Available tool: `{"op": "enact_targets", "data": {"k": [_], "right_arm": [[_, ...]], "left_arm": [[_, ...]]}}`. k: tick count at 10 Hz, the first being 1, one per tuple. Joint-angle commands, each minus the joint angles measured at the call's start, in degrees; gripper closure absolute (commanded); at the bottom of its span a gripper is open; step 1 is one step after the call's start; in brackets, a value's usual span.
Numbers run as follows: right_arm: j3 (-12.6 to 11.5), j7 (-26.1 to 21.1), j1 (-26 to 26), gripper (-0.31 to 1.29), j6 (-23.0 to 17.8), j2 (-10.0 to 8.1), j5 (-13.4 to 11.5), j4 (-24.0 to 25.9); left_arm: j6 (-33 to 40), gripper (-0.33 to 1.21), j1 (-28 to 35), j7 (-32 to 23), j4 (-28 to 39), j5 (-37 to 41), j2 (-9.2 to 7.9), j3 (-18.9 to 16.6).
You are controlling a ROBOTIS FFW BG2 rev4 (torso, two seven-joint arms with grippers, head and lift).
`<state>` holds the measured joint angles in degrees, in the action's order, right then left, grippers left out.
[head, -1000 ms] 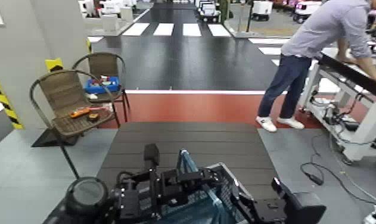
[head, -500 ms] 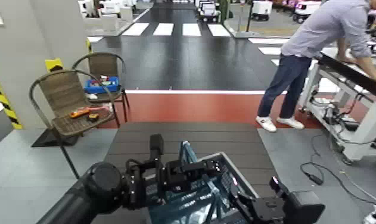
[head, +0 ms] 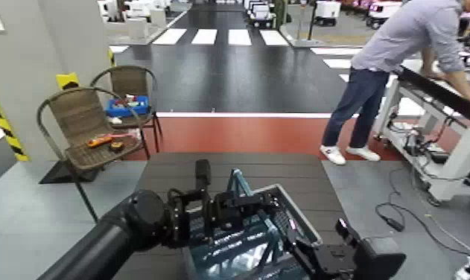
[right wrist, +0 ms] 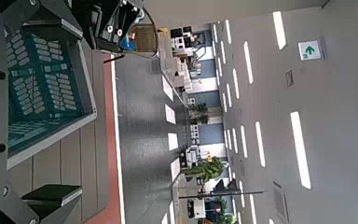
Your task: Place the crate on the table.
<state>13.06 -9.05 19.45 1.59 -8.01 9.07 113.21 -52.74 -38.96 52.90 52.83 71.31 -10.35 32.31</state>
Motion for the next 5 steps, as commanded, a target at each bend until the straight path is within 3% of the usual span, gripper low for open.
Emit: {"op": "enact_targets", "data": {"k": [1,5], "right_arm": [[0.30,0.00,-0.29,0.14,-0.44,-0.07,0.25,-0.36],[0.57,0.00,-0.55,0.14,-0.53,-0.07,0.51,-0.53]], "left_arm": [[0.45,1.18,-1.29,0.27,-2.99,-0.55,0.50,0.91],[1.59,1.14,-1.64,0.36,-5.02,-0.73,0.77,1.17]]}}
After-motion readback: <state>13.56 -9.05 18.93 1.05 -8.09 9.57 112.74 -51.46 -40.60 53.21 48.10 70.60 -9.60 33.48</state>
